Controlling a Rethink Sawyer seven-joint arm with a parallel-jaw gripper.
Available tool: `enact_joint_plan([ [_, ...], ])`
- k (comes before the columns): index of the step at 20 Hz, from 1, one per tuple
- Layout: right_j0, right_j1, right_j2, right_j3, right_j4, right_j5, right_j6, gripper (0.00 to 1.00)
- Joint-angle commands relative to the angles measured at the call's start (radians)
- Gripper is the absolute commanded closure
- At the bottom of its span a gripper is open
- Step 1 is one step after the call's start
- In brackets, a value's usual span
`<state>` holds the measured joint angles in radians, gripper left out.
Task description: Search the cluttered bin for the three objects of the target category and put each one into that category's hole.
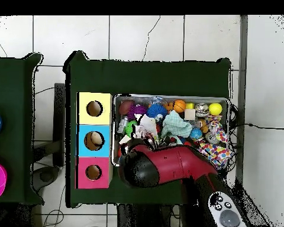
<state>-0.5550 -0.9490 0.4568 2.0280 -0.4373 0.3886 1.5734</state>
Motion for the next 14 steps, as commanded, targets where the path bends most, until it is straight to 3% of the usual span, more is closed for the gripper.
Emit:
enact_joint_plan([
  [1, 0.037, -0.041, -0.03, -0.068, 0.047, 0.044, 0.134, 1.0],
  [7, 0.064, -0.04, -0.015, -0.133, 0.059, 0.085, 0.103, 1.0],
  [14, 0.105, 0.02, -0.025, -0.199, 0.066, 0.064, 0.117, 1.0],
])
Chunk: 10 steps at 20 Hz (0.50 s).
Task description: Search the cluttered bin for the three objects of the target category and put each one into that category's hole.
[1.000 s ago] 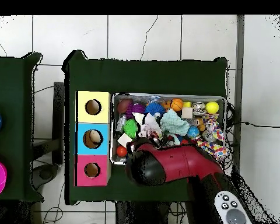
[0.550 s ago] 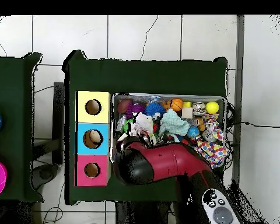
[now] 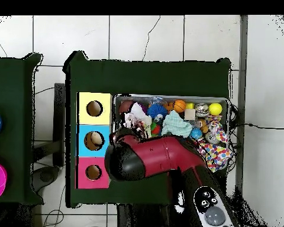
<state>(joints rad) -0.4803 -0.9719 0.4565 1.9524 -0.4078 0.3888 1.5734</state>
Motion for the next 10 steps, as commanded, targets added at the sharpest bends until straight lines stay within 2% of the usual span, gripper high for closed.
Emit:
enact_joint_plan([
  [1, 0.035, 0.052, -0.025, -0.13, 0.038, 0.058, 0.119, 1.0],
  [7, 0.079, 0.134, -0.025, -0.214, 0.036, 0.042, 0.114, 1.0],
  [10, 0.115, 0.18, -0.051, -0.25, 0.021, 0.032, 0.129, 1.0],
])
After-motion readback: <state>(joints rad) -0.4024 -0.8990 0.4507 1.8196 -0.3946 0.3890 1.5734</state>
